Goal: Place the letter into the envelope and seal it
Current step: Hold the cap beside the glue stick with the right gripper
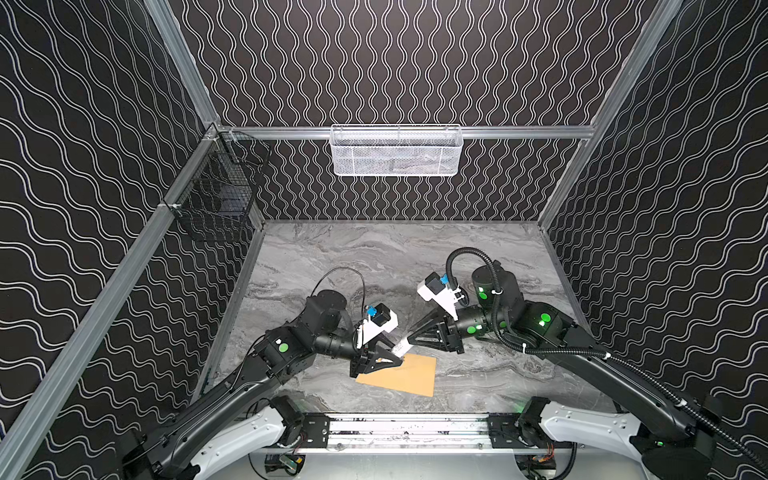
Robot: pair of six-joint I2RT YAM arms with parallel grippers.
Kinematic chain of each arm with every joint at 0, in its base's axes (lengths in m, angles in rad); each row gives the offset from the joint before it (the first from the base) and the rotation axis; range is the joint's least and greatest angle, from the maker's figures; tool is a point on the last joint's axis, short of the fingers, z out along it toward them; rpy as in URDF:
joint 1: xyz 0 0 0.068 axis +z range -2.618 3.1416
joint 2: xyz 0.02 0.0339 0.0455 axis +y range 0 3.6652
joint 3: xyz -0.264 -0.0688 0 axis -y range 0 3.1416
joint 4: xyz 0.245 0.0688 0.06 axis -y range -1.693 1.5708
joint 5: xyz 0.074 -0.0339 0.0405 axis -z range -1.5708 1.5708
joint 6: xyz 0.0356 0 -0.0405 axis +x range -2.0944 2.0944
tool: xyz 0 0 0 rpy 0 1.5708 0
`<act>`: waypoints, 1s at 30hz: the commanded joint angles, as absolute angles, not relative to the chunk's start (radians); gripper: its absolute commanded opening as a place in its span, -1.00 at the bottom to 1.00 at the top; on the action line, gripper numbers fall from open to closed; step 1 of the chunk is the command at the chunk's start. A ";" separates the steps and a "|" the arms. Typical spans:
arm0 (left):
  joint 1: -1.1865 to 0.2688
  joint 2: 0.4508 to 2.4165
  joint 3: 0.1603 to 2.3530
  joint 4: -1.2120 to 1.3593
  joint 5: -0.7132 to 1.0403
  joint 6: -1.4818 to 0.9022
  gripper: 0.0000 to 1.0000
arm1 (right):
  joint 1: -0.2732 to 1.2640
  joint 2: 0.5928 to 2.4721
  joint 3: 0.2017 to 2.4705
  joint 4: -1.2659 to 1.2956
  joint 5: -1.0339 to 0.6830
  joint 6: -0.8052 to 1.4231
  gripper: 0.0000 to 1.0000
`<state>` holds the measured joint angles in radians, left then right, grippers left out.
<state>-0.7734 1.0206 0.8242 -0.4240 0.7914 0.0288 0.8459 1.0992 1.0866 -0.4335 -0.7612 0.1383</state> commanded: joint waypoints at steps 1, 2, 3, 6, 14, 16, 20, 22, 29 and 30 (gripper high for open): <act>-0.776 1.028 0.843 -0.144 0.809 0.024 -1.00 | 0.864 1.122 1.082 -0.563 -0.813 0.102 -0.92; -0.778 1.028 0.843 -0.143 0.811 0.022 -1.00 | 0.868 1.128 1.084 -0.569 -0.810 0.099 -0.91; -0.776 1.028 0.841 -0.139 0.813 0.019 -1.00 | 0.869 1.130 1.086 -0.575 -0.807 0.096 -0.89; -0.778 1.028 0.839 -0.129 0.814 0.012 -1.00 | 0.870 1.127 1.088 -0.573 -0.793 0.096 -0.82; -0.777 1.023 0.813 -0.135 0.746 -0.011 -1.00 | 0.867 1.070 1.144 -0.602 -0.684 0.083 -0.18; -0.778 1.013 0.782 -0.091 0.706 -0.060 -1.00 | 0.864 1.009 1.147 -0.586 -0.595 0.097 0.08; -0.776 0.996 0.723 0.013 0.616 -0.167 -1.00 | 0.866 0.841 1.051 -0.426 -0.481 0.164 0.34; -0.777 0.982 0.685 0.107 0.582 -0.245 -1.00 | 0.865 0.743 0.951 -0.287 -0.431 0.237 0.40; -0.777 0.963 0.564 0.401 0.493 -0.472 -1.00 | 0.871 0.637 0.753 0.039 -0.336 0.446 0.39; -0.776 0.968 0.559 0.420 0.488 -0.489 -1.00 | 0.873 0.647 0.739 0.070 -0.318 0.476 0.39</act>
<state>-0.7773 0.9672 0.5709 0.2375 0.5430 -0.3771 0.8692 0.6384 0.7647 -0.1173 -0.3912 0.3576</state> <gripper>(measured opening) 0.271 0.695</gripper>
